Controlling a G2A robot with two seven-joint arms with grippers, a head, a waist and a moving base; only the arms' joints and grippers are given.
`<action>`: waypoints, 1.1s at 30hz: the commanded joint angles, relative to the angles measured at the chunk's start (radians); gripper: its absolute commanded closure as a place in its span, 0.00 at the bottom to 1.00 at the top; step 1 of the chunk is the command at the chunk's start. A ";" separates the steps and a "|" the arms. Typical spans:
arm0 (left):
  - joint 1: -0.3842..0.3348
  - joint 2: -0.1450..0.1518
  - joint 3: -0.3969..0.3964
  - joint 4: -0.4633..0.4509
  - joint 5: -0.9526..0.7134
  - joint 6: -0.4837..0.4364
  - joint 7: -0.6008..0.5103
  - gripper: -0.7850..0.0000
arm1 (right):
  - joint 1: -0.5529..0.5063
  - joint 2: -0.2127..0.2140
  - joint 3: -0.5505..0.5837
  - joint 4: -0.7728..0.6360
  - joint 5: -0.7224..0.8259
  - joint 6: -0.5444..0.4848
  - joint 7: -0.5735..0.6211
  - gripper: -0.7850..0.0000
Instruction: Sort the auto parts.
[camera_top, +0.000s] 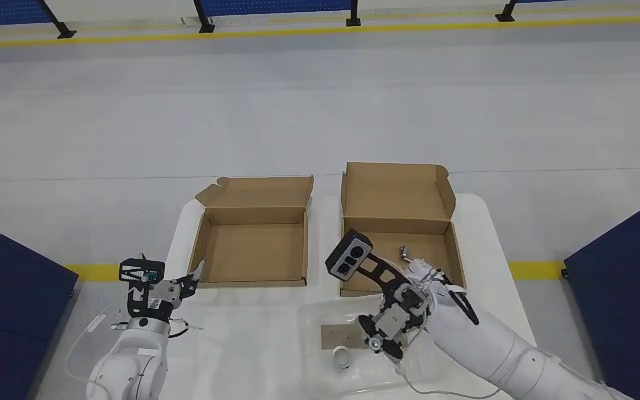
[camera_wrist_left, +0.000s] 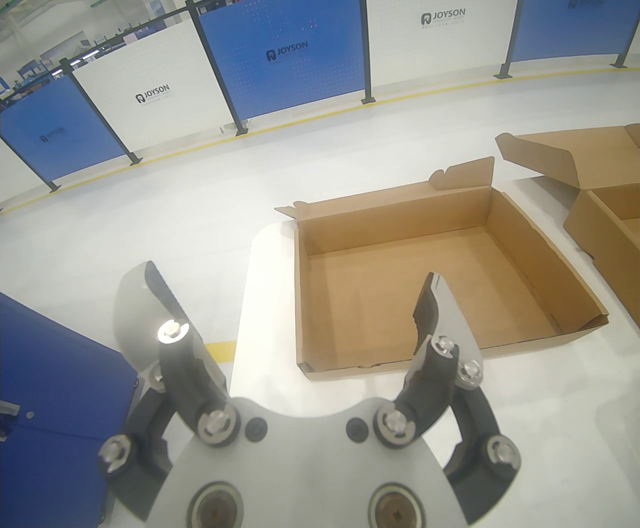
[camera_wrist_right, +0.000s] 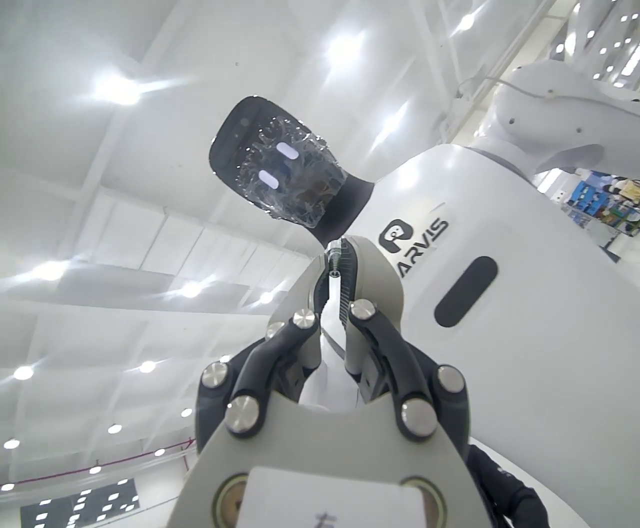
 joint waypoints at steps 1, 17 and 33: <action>0.000 0.000 0.000 0.000 0.000 0.000 0.000 0.00 | -0.007 -0.006 0.009 -0.007 0.028 0.014 0.012 1.00; 0.000 0.000 0.000 0.000 0.000 0.000 0.000 0.00 | -0.062 -0.063 0.080 -0.078 0.126 0.102 0.018 1.00; 0.000 0.000 0.000 0.000 0.000 0.000 0.000 0.00 | -0.091 -0.091 0.121 -0.102 0.142 0.123 0.018 1.00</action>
